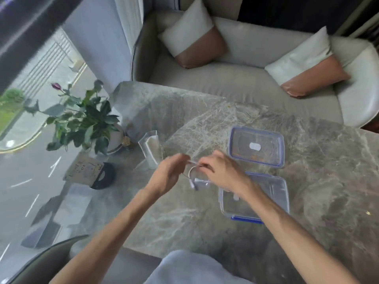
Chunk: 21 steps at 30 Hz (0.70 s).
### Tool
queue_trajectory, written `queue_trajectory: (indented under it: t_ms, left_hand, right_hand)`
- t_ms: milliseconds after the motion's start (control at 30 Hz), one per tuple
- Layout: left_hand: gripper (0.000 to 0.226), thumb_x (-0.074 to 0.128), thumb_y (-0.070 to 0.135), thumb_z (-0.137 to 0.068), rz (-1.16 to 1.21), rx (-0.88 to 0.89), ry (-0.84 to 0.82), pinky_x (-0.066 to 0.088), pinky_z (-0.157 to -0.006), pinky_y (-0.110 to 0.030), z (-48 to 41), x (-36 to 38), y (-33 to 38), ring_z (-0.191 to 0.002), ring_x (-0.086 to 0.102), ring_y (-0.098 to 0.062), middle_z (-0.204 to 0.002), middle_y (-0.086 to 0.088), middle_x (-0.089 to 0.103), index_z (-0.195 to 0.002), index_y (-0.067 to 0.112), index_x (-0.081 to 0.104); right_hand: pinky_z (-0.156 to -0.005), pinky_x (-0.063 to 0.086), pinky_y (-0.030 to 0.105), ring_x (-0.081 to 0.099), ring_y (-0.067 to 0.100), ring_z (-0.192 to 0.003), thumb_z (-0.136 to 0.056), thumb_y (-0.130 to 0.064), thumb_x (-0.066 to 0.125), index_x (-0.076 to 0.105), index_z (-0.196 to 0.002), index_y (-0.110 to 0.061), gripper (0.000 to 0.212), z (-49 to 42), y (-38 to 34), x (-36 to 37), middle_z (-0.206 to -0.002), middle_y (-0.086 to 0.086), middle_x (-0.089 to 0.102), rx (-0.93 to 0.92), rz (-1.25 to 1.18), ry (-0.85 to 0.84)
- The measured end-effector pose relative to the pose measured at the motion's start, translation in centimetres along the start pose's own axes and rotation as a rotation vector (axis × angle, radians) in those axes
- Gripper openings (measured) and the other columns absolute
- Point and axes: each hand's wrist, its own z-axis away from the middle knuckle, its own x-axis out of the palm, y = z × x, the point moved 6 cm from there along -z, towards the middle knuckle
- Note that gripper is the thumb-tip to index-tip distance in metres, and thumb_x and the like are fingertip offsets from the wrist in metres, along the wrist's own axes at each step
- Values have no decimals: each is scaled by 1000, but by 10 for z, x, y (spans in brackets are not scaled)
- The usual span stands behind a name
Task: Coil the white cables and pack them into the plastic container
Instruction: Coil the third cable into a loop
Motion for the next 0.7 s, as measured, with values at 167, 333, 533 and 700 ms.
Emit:
queue_trajectory:
  t_ms: [167, 333, 533, 700]
  left_hand:
    - [35, 53, 15, -98, 10, -77, 273, 42, -99, -34, -48, -32, 82, -110, 54, -19, -123, -8, 59, -132, 9, 50]
    - [28, 50, 31, -100, 477, -133, -261, 48, -76, -20, -34, 13, 166, -74, 63, -5, -83, 5, 72, -110, 8, 64]
    - [25, 48, 22, -101, 661, 10, -489, 40, -49, -20, -27, -10, 230, -47, 44, -13, -58, 3, 46, -103, 1, 62]
    - [29, 46, 30, -98, 976, 131, -655, 27, -42, -17, -57, -22, 319, -41, 31, -7, -58, 2, 41, -112, 10, 63]
  right_hand:
    - [-68, 58, 20, 70, 10, -72, -99, -8, 57, 71, -95, -8, 14, 33, -5, -90, -91, 7, 77, 151, -821, 21]
    - [-66, 61, 23, 76, 15, -75, -96, -8, 58, 68, -102, -3, 13, 57, -13, -144, -89, 9, 79, 120, -1446, 280]
    - [-68, 62, 25, 77, 16, -77, -99, -12, 56, 69, -97, -4, 15, 92, -22, -224, -94, 16, 77, 37, -1402, 467]
    - [-100, 49, 33, 63, 9, -110, -97, -52, 46, 63, -120, -23, 40, 154, -48, -306, -117, -6, 68, -12, -177, 1067]
